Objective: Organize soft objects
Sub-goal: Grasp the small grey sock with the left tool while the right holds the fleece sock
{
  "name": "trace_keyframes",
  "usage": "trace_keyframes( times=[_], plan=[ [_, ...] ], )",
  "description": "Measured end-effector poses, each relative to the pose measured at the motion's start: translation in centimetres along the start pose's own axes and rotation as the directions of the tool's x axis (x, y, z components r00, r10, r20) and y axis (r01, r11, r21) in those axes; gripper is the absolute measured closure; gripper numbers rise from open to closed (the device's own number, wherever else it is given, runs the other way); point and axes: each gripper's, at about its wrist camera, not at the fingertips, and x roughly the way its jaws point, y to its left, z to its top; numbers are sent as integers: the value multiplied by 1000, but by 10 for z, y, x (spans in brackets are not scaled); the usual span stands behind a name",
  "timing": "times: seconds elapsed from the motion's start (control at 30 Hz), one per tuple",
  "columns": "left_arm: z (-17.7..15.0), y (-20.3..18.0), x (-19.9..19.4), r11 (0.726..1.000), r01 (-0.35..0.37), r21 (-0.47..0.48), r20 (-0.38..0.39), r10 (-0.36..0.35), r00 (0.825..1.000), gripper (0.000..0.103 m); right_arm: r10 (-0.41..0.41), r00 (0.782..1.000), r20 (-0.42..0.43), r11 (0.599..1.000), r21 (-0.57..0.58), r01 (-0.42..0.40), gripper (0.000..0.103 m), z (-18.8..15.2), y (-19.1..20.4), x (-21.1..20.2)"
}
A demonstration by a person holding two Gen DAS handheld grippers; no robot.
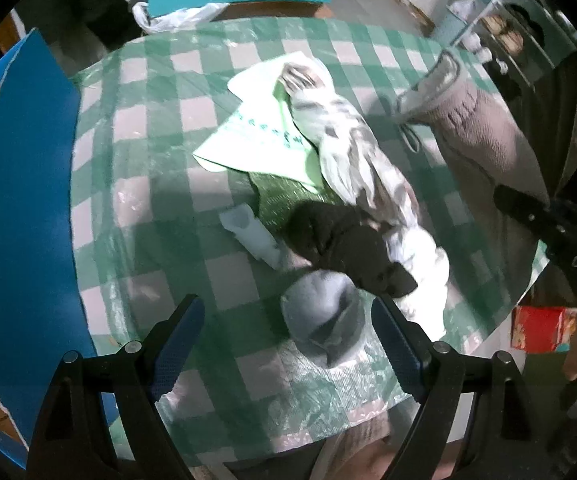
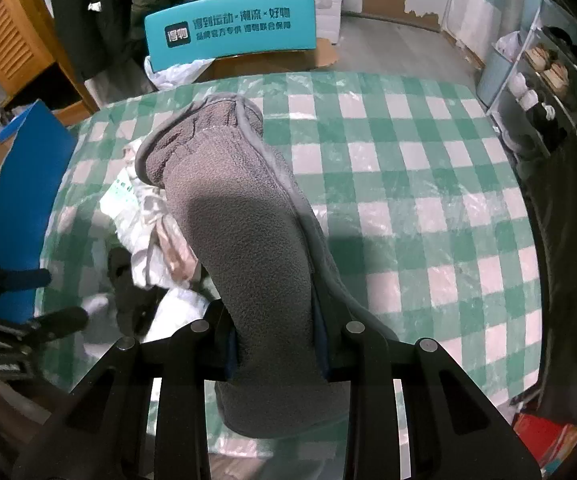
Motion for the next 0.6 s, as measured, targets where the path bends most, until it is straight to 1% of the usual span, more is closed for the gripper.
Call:
trace_keyframes(
  times=[0.37,0.4,0.43,0.57,0.6],
  plan=[
    [-3,-25,24,993,-53,105,-27,56,998,16,22,1000,-14,1000,-5,-22,76,-17,8,0],
    [-2,-26,27,992,-57,112,-30,61,998,19,23,1000,-16,1000,-4,-23,75,-17,8,1],
    [-2,-25,30,991,-58,117,-35,63,997,23,25,1000,-18,1000,-4,-25,75,-17,10,1],
    [2,-25,40,992,-53,113,-53,60,997,27,28,999,-22,1000,-4,-28,75,-16,10,3],
    [3,-25,41,992,-51,114,-52,58,997,31,29,999,-23,1000,-5,-29,75,-16,10,4]
  ],
)
